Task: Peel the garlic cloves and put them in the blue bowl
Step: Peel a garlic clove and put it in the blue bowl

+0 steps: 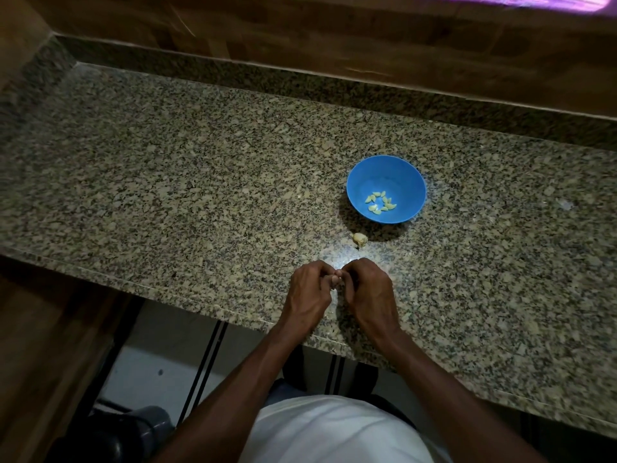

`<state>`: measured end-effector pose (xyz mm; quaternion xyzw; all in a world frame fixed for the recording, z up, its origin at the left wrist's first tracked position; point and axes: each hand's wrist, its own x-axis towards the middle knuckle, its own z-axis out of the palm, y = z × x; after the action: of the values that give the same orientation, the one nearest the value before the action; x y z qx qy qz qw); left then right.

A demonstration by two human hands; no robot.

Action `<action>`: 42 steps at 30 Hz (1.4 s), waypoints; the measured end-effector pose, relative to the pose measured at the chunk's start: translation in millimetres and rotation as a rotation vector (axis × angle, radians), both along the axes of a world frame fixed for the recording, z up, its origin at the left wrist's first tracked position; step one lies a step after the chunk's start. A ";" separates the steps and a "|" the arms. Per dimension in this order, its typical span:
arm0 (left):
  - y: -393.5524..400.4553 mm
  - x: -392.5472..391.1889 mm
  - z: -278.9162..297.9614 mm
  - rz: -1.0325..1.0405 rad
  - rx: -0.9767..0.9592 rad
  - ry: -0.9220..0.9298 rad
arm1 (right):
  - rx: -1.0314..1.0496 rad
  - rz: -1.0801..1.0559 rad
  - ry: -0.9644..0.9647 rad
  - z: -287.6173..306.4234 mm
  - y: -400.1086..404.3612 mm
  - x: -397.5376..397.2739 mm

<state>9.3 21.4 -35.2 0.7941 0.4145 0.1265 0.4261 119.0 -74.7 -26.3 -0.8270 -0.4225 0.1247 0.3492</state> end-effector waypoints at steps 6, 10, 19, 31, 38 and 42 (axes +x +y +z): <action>2.2 0.4 3.8 0.028 -0.055 0.028 | 0.058 -0.194 0.472 5.9 -2.1 2.6; 7.1 -0.7 6.8 0.054 -0.105 0.006 | 0.060 -0.236 0.732 6.2 -7.5 16.5; 7.2 1.2 8.7 0.075 -0.245 -0.069 | -0.086 -0.022 0.467 20.2 -11.8 22.9; 9.1 -7.2 10.3 0.025 -0.233 -0.058 | 0.055 -0.041 0.800 16.3 -6.1 19.0; 15.7 -12.8 12.9 -0.039 -0.163 -0.086 | 0.117 -0.105 0.889 21.2 -10.9 18.3; 16.0 -14.0 17.7 -0.094 -0.147 -0.148 | 0.053 -0.107 0.864 16.7 -8.7 23.1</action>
<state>-4.6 37.4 -17.5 0.7679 0.3522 0.1338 0.5180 142.1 -83.4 -9.6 -0.7104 -0.1971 0.4301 0.5211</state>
